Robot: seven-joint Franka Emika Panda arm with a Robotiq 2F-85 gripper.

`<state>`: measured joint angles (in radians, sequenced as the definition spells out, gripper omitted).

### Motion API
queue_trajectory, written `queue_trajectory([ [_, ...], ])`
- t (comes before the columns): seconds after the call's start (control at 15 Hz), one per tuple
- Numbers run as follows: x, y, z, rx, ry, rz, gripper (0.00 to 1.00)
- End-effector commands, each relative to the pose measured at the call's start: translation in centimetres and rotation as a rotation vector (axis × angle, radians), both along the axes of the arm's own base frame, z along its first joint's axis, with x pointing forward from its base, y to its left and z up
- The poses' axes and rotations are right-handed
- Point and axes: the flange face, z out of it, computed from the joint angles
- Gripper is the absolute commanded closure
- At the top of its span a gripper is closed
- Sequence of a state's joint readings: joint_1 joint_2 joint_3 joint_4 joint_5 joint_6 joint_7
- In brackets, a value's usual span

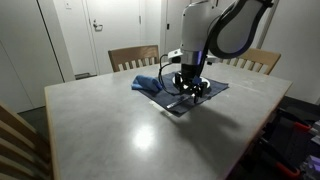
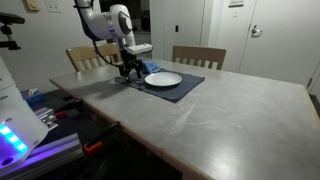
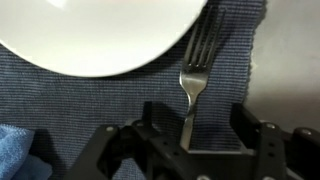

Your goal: Place the fork on the plate

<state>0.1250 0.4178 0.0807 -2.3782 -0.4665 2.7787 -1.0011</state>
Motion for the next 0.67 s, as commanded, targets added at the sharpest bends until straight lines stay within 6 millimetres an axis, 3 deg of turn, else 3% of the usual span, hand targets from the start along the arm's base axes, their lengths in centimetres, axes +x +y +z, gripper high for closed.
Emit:
queue_trajectory([
  [0.0, -0.1, -0.2, 0.69, -0.023, -0.004, 0.007, 0.36],
  [0.07, -0.2, -0.25, 0.58, -0.021, -0.004, 0.004, 0.42],
  [0.13, -0.27, -0.29, 0.56, -0.019, -0.003, 0.002, 0.55],
  [0.4, -0.33, -0.41, 0.81, -0.021, -0.008, 0.002, 0.84],
  [0.53, -0.39, -0.46, 1.1, -0.027, -0.011, 0.003, 0.98],
  [0.6, -0.41, -0.52, 1.34, -0.032, -0.015, 0.004, 0.99],
])
